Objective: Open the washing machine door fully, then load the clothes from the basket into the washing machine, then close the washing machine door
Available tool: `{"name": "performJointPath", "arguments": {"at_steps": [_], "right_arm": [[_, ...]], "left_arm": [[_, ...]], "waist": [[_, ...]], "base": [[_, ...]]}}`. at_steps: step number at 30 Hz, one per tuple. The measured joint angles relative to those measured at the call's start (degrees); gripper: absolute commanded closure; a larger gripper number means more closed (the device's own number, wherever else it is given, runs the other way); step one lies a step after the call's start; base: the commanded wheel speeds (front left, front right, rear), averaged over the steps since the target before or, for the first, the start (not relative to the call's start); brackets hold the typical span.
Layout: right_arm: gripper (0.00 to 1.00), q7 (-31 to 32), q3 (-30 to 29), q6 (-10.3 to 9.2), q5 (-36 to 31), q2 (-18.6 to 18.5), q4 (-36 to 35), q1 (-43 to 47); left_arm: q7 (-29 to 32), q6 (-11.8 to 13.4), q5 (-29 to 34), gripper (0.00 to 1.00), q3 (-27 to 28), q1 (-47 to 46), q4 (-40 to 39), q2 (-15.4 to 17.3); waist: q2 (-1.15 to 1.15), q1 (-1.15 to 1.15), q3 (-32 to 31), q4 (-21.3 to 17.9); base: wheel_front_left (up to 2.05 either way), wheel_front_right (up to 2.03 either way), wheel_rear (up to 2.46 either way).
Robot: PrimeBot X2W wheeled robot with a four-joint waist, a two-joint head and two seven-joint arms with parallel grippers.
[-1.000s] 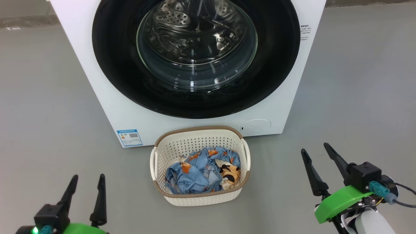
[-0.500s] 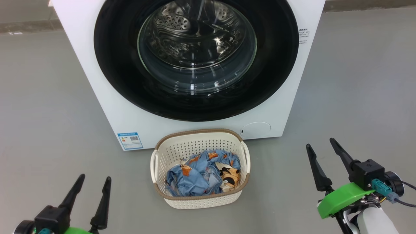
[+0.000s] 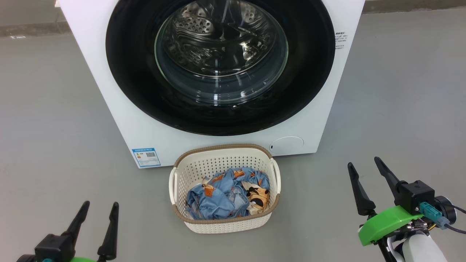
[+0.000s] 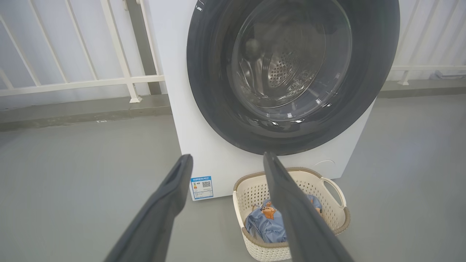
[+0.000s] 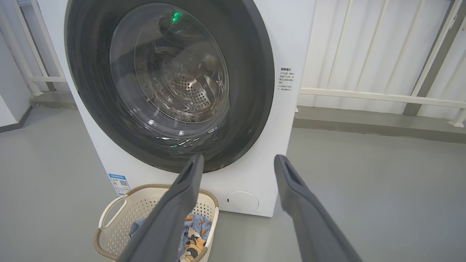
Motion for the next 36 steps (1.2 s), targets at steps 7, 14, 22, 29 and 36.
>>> {"name": "performJointPath", "arguments": {"at_steps": [7,14,22,29,36], "right_arm": [[0.00,0.00,-0.05,0.00,0.00,0.18,0.18,0.00],[0.00,0.00,-0.05,0.00,0.00,0.19,0.21,0.00],[0.00,0.00,-0.13,0.00,0.00,0.18,0.29,-0.01],[0.00,0.00,-0.14,0.00,0.01,0.19,0.31,-0.01],[0.00,0.00,-0.27,0.00,0.00,0.19,0.33,0.00]], "left_arm": [[0.00,-0.01,-0.02,0.00,0.96,-0.02,0.25,-0.62],[0.00,0.25,-0.86,0.00,2.37,-0.05,0.21,-1.20],[0.00,0.16,-1.09,0.00,2.64,-0.21,0.44,-1.27],[0.00,0.07,-1.09,0.00,2.80,-0.54,0.47,-1.37],[0.00,-0.11,-1.08,0.00,2.79,-1.07,0.41,-1.36]], "waist": [[0.00,0.00,0.01,0.17],[0.00,0.00,-0.05,0.29],[0.00,0.00,-0.04,0.23],[0.00,0.00,0.00,0.19],[0.00,0.00,-0.03,0.40]], "base": [[0.00,0.00,0.00],[0.00,0.00,0.00],[0.00,0.00,0.00],[0.00,0.00,0.00],[0.00,0.00,0.00]]}}
